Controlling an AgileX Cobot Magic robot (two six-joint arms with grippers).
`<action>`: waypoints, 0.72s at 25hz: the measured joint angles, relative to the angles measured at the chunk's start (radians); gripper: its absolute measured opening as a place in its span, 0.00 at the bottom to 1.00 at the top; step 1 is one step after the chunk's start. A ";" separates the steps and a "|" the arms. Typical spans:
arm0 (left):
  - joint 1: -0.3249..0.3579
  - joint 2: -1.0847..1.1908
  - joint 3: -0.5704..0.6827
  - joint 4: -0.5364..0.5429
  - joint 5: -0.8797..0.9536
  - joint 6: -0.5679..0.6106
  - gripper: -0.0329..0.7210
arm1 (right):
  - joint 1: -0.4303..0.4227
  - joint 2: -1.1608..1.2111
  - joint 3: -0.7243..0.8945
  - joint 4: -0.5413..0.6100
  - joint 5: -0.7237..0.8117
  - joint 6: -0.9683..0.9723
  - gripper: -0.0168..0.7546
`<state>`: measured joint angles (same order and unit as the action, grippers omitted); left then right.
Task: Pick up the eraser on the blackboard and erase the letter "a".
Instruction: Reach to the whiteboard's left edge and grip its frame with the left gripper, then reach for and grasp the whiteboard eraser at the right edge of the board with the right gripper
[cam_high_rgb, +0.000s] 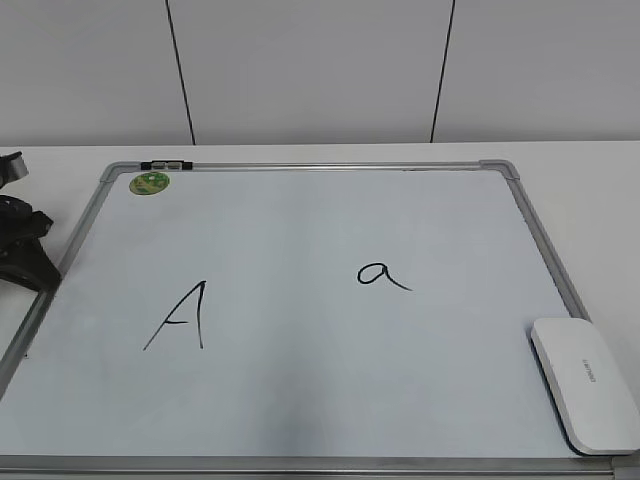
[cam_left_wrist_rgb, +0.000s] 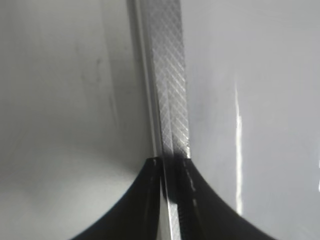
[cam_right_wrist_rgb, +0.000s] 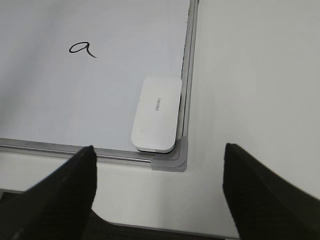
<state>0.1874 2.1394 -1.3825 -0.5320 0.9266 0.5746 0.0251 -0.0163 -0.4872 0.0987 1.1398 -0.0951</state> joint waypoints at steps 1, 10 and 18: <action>0.000 0.000 0.000 0.000 0.000 -0.002 0.11 | 0.000 0.000 0.000 0.000 0.000 0.000 0.78; 0.000 0.000 0.000 -0.002 0.000 -0.004 0.11 | 0.000 0.138 -0.133 0.000 -0.035 -0.051 0.78; 0.000 0.000 0.000 -0.002 0.000 -0.004 0.11 | 0.002 0.558 -0.309 0.040 -0.121 -0.084 0.78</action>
<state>0.1874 2.1394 -1.3825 -0.5342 0.9271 0.5710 0.0269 0.5417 -0.7964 0.1385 1.0186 -0.1791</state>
